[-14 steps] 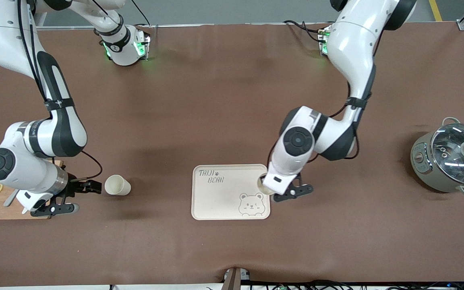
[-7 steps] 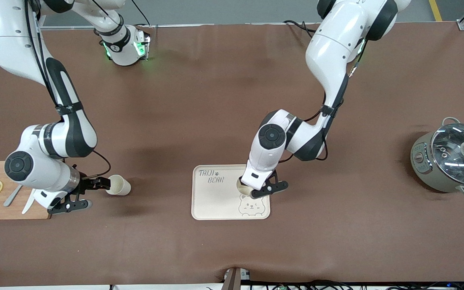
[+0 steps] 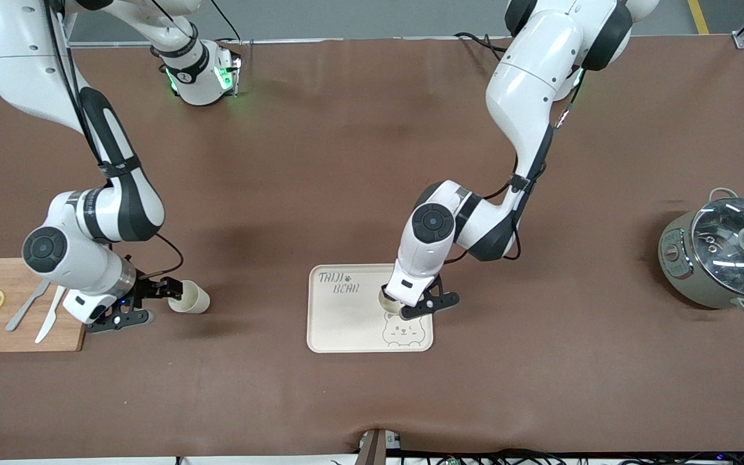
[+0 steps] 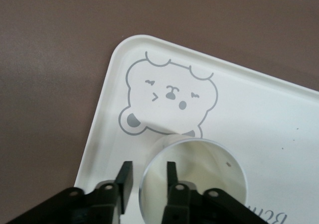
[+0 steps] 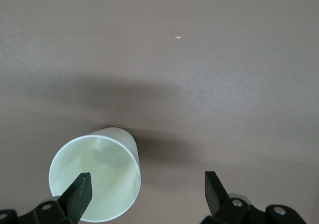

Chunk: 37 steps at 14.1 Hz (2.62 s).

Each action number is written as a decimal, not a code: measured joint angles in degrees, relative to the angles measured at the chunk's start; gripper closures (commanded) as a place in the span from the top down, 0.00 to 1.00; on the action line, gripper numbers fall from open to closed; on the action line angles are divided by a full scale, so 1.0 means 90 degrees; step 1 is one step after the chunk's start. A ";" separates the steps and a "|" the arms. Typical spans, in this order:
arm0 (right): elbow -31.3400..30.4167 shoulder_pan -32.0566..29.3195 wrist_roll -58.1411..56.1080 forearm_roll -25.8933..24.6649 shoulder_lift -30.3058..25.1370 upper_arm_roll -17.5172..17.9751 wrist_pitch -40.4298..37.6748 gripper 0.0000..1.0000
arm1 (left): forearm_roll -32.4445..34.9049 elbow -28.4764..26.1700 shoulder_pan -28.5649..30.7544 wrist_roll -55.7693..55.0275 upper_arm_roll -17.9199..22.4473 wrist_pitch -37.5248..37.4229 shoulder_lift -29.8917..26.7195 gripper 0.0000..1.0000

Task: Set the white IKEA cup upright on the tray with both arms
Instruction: 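Lower the cup onto the tray while the right gripper grasps the other cup, then open the left gripper and withdraw it back toward the pot, then lift the white cup with the right gripper and carry it toward the tray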

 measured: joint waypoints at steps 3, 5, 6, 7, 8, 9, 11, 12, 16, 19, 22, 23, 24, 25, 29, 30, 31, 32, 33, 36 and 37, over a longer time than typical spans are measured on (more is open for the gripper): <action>-0.0110 0.0000 -0.0017 0.0000 -0.0009 0.0002 0.0157 1.00 | 0.0000 0.0092 -0.0084 -0.0329 0.0135 -0.0162 -0.0039 1.00; -0.0132 0.0000 -0.0032 0.0000 -0.0009 0.0002 0.0251 1.00 | 0.0000 0.0162 -0.0081 -0.0363 0.0136 -0.0697 -0.0164 1.00; -0.0139 0.0000 -0.0034 0.0000 -0.0009 0.0002 0.0283 1.00 | 0.0000 0.0205 -0.0073 -0.0364 0.0142 -0.0953 -0.0282 1.00; -0.0147 0.0000 -0.0035 0.0000 -0.0009 0.0002 0.0335 1.00 | 0.0000 0.0248 -0.0060 -0.0351 0.0158 -0.1157 -0.0453 1.00; -0.0160 0.0000 -0.0035 0.0000 -0.0006 0.0002 0.0399 1.00 | 0.0000 0.0284 -0.0035 -0.0274 0.0186 -0.1394 -0.0684 1.00; -0.0177 -0.0002 -0.0035 0.0000 0.0004 0.0000 0.0473 1.00 | 0.0000 0.0299 0.0036 -0.0119 0.0207 -0.1686 -0.0951 1.00; -0.0239 -0.0009 -0.0035 0.0000 0.0044 -0.0004 0.0636 1.00 | -0.0049 0.0310 0.0363 0.0550 0.0213 -0.2287 -0.1539 1.00; -0.0262 -0.0010 -0.0035 0.0000 0.0067 -0.0005 0.0666 1.00 | -0.0103 0.0300 0.0594 0.1099 0.0220 -0.2543 -0.1819 1.00; -0.0279 -0.0011 -0.0037 0.0000 0.0176 -0.0007 0.0700 1.00 | 0.0027 0.0166 0.1820 0.4221 0.0288 -0.3657 -0.2427 1.00; -0.0280 -0.0025 -0.0037 0.0000 0.0260 -0.0008 0.0760 1.00 | 0.0027 0.0049 0.2855 0.5573 0.0267 -0.3585 -0.2402 1.00; -0.0277 -0.0034 -0.0037 0.0000 0.0332 -0.0008 0.0829 1.00 | -0.0042 0.0068 0.3283 0.5826 0.0241 -0.3410 -0.2453 1.00; -0.0269 -0.0034 -0.0037 0.0000 0.0333 -0.0007 0.0833 1.00 | -0.0058 0.0107 0.3327 0.5891 0.0234 -0.3538 -0.2582 1.00; -0.0250 -0.0034 -0.0037 0.0000 0.0333 -0.0005 0.0833 1.00 | -0.0108 0.0140 0.3367 0.5962 0.0232 -0.3880 -0.2801 1.00; -0.0234 -0.0032 -0.0037 0.0000 0.0332 -0.0001 0.0833 1.00 | -0.0195 0.0163 0.3421 0.6008 0.0232 -0.4254 -0.3078 1.00; -0.0217 -0.0027 -0.0038 0.0000 0.0332 0.0009 0.0844 0.74 | -0.0349 0.0164 0.3552 0.6068 0.0229 -0.5523 -0.4194 1.00; -0.0215 -0.0025 -0.0038 0.0000 0.0333 0.0012 0.0847 0.59 | -0.0350 0.0143 0.3550 0.6068 0.0210 -0.5804 -0.4362 1.00; -0.0214 -0.0024 -0.0038 0.0000 0.0332 0.0015 0.0849 0.41 | -0.0351 0.0110 0.3547 0.6073 0.0187 -0.6013 -0.4482 1.00; -0.0213 -0.0023 -0.0038 0.0000 0.0333 0.0017 0.0849 0.31 | -0.0352 0.0065 0.3547 0.6083 0.0155 -0.6112 -0.4567 1.00; -0.0213 -0.0023 -0.0038 0.0000 0.0332 0.0017 0.0849 0.23 | -0.0353 -0.0005 0.3551 0.6087 0.0100 -0.6144 -0.4636 1.00; -0.0212 -0.0022 -0.0042 0.0000 0.0333 0.0017 0.0849 0.00 | -0.0353 -0.0314 0.3798 0.6087 -0.0261 -0.6074 -0.4765 1.00; -0.0212 -0.0022 -0.0046 0.0000 0.0333 0.0018 0.0852 0.00 | -0.0353 -0.0435 0.3965 0.6098 -0.0445 -0.5993 -0.4779 1.00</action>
